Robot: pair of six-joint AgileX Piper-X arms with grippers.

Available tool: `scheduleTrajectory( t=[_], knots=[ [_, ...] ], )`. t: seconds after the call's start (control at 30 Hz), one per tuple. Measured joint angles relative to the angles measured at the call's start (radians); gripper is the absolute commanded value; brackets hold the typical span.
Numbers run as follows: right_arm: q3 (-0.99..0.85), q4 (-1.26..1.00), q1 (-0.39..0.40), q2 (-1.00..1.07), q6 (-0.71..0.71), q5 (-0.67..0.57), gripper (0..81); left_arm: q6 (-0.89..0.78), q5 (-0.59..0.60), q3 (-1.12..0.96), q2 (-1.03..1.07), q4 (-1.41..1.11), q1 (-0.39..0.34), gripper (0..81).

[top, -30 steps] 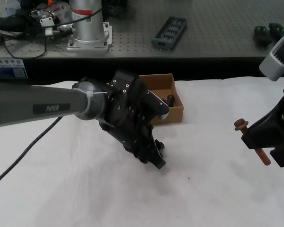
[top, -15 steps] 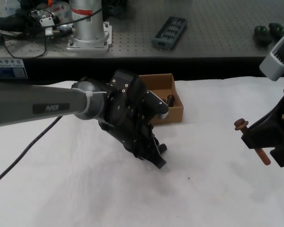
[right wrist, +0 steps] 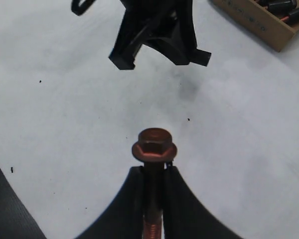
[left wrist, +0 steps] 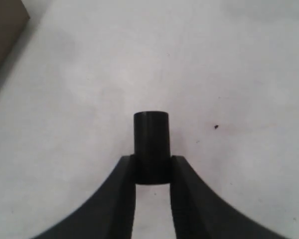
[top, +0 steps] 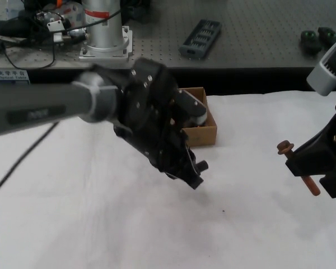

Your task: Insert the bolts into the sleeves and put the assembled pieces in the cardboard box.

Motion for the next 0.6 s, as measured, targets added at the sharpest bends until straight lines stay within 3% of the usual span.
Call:
scheduleTrajectory(
  t=[0.17,0.33,0.6],
  knots=[
    [0.000,-0.036,0.000,0.000,0.013,-0.009,2.8,-0.004,0.002,0.058,-0.096,0.046,0.003,0.6],
    [0.000,-0.132,0.000,0.011,0.110,-0.054,2.8,-0.058,0.044,0.294,-0.331,0.043,0.003,0.6],
    [0.000,-0.326,0.000,0.073,0.377,-0.294,2.8,-0.379,0.218,0.506,-0.636,-0.282,0.003,0.6]
  ],
)
